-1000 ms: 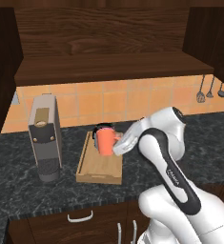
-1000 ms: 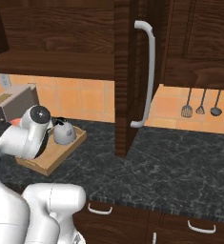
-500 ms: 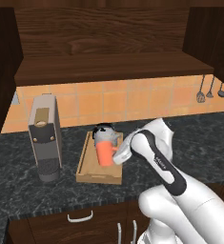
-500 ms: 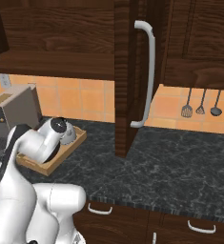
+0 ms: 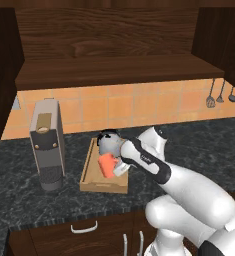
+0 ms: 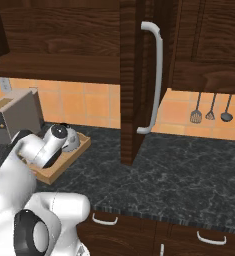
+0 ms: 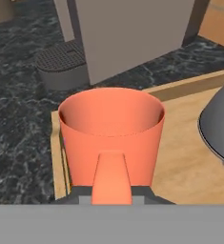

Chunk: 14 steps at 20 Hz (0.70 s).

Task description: Pick the kettle from the counter and place it on the tray. Then pick the mug from the cabinet and place it on the tray. Then close the cabinet doors.

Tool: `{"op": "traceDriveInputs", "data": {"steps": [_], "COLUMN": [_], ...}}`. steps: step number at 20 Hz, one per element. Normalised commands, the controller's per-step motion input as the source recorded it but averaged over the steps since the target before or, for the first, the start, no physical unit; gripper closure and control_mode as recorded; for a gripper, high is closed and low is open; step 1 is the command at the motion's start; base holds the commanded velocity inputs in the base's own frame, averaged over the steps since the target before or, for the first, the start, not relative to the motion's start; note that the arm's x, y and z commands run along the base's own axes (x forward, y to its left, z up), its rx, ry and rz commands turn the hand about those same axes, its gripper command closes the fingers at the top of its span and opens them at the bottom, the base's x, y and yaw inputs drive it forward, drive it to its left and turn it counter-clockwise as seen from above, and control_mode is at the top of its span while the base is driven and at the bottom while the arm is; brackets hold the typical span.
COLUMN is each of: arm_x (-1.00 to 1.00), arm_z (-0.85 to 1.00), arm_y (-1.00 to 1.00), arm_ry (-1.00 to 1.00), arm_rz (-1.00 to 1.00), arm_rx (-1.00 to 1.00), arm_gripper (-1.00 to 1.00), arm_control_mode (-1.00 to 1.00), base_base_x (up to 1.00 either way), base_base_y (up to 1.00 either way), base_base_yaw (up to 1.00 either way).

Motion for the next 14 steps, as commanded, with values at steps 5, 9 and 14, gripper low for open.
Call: {"op": "traceDriveInputs", "data": {"steps": [5,9,14], "arm_x": [0.3,0.07,0.12], "arm_z": [-0.32,-0.3,-0.29], "arm_y": [0.08,0.0,0.0], "arm_ry": [-0.1,-0.03,0.0], "arm_rz": [0.05,0.13,0.11], "arm_rx": [-0.03,0.0,0.0], "arm_gripper": [1.0,1.0,1.0], "arm_control_mode": [-1.0,-1.0,-1.0], "base_base_x": [0.0,0.0,0.0], "base_base_y": [0.0,0.0,0.0], "base_base_yaw": [0.0,0.0,0.0]}}
